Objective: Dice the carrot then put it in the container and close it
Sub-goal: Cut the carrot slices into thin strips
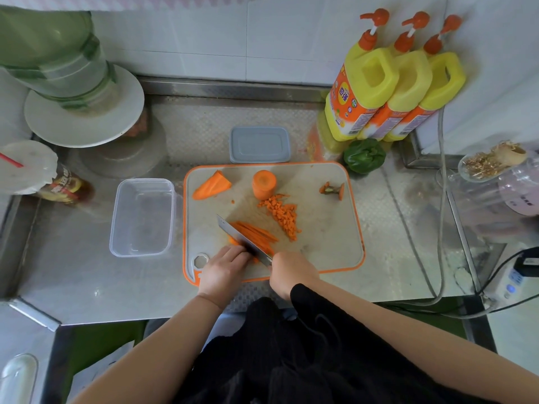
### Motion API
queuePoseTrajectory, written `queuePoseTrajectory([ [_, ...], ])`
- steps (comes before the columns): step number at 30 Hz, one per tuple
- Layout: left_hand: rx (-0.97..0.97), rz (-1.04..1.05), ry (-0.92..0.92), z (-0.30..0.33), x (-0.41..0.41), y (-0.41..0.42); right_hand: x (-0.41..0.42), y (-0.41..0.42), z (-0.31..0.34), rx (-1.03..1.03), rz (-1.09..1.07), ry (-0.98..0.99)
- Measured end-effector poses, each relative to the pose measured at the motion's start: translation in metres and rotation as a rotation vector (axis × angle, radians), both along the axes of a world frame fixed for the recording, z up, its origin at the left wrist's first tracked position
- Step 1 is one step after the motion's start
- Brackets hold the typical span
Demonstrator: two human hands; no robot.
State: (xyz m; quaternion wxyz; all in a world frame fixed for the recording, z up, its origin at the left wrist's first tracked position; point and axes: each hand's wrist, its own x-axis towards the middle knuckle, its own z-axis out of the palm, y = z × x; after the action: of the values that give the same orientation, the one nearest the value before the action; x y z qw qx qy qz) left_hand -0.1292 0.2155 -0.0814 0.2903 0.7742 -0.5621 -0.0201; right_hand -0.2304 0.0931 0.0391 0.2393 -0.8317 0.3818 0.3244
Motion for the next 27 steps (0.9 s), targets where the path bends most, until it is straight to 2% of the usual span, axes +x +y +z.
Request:
queuePoseTrajectory([
  [10, 0.028, 0.028, 0.036, 0.001, 0.002, -0.002, -0.004, -0.005, -0.001, -0.041, -0.052, -0.109],
  [27, 0.109, -0.030, 0.011, 0.009, 0.004, -0.004, -0.009, -0.007, -0.006, -0.017, -0.021, -0.063],
])
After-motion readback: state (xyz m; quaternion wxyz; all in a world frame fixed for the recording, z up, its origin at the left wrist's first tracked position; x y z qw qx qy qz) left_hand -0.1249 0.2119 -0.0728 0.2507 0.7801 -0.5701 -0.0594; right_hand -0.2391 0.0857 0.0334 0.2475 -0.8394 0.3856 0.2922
